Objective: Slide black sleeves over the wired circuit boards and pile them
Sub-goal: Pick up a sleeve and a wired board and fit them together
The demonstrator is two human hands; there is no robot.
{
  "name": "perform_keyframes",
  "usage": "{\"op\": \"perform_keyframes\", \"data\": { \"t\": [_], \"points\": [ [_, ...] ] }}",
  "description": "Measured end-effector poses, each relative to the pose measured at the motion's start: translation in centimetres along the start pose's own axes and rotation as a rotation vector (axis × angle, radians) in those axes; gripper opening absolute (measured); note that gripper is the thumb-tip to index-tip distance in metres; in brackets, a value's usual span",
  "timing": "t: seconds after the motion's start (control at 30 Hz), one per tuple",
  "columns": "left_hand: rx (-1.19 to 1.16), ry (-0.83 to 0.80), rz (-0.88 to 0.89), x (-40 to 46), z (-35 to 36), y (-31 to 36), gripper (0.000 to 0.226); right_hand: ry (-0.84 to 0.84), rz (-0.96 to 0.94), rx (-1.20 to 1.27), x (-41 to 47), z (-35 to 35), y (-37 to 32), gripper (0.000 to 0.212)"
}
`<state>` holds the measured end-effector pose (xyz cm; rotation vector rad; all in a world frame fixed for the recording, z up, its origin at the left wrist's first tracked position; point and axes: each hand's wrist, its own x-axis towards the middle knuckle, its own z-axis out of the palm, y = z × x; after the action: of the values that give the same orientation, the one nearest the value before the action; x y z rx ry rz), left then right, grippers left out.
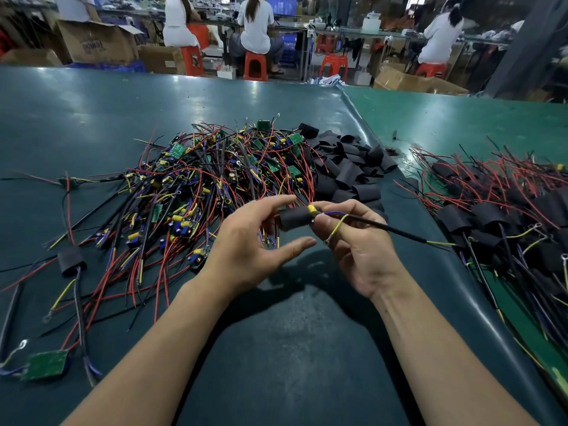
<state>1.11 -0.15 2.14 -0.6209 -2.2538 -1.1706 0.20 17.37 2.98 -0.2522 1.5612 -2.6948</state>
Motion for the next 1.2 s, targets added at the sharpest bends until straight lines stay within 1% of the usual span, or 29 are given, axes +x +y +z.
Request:
{"op": "perform_keyframes", "data": {
  "t": [0.1, 0.2, 0.33, 0.53, 0.6, 0.67, 0.7, 0.73, 0.77, 0.8, 0.83, 0.87, 0.9, 0.93, 0.97, 1.0, 1.07, 1.1, 1.13, 1.2],
  "points": [
    [0.027, 0.153, -0.022, 0.0, -0.1, -0.2, 0.045, 0.06, -0.044, -0.007, 0.0, 0.2, 0.1, 0.018],
    [-0.004, 0.211, -0.019, 0.1, -0.1, -0.2, 0.043, 0.063, -0.042, 0.001, -0.1, 0.3, -0.1, 0.017],
    [-0.021, 0.173, 0.038, 0.2, -0.2, -0.2, 0.043, 0.059, 0.0, 0.024, -0.2, 0.2, -0.3, 0.014],
    [-0.04, 0.145, 0.045, 0.2, 0.0, 0.1, 0.042, 0.048, 0.008, -0.067, -0.1, -0.1, -0.1, 0.011],
    [-0.027, 0.093, 0.068, 0.1, 0.0, 0.2, 0.047, 0.063, 0.001, -0.058, -0.1, 0.0, 0.3, 0.01],
    [-0.047, 0.051, 0.047, 0.1, 0.1, 0.1, 0.058, 0.083, -0.019, -0.038, 0.1, 0.1, 0.5, 0.01],
    [-0.068, 0.05, 0.023, 0.1, 0.2, 0.0, 0.06, 0.091, -0.032, -0.024, 0.2, 0.0, 0.4, 0.011],
    [-0.066, 0.068, 0.008, 0.1, 0.2, -0.1, 0.057, 0.104, -0.044, -0.009, 0.2, 0.0, 0.3, 0.012],
    [-0.013, 0.116, 0.008, 0.2, 0.3, -0.2, 0.051, 0.124, -0.055, 0.001, 0.3, -0.1, 0.2, 0.013],
    [0.104, 0.208, 0.026, 0.2, 0.3, -0.4, 0.042, 0.151, -0.074, 0.004, 0.4, -0.1, 0.1, 0.014],
    [0.255, 0.339, 0.054, 0.3, 0.3, -0.5, 0.033, 0.187, -0.112, -0.004, 0.5, -0.1, 0.2, 0.017],
    [0.372, 0.468, 0.075, 0.3, 0.3, -0.5, 0.024, 0.232, -0.183, -0.035, 0.5, -0.1, 0.2, 0.023],
    [0.418, 0.555, 0.093, 0.3, 0.3, -0.5, 0.02, 0.279, -0.291, -0.109, 0.4, -0.1, 0.3, 0.026],
    [0.383, 0.562, 0.104, 0.3, 0.3, -0.5, 0.021, 0.311, -0.419, -0.225, 0.3, 0.0, 0.5, 0.025],
    [0.276, 0.497, 0.084, 0.3, 0.5, -0.4, 0.022, 0.308, -0.539, -0.35, 0.2, 0.1, 0.8, 0.023],
    [0.142, 0.405, 0.022, 0.2, 0.8, -0.2, 0.022, 0.28, -0.631, -0.454, 0.1, 0.2, 1.2, 0.02],
    [-0.082, 0.248, -0.158, 0.2, 1.3, 0.2, 0.022, 0.187, -0.712, -0.572, -0.4, 0.5, 2.0, 0.016],
    [-0.163, 0.198, -0.233, 0.2, 1.5, 0.3, 0.024, 0.144, -0.734, -0.61, -0.5, 0.7, 2.4, 0.017],
    [-0.22, 0.175, -0.284, 0.2, 1.7, 0.3, 0.025, 0.113, -0.757, -0.643, -0.6, 0.8, 2.6, 0.017],
    [-0.303, 0.191, -0.349, 0.4, 1.8, 0.2, 0.019, 0.078, -0.802, -0.688, -0.5, 0.8, 2.8, 0.017]
  ]
}}
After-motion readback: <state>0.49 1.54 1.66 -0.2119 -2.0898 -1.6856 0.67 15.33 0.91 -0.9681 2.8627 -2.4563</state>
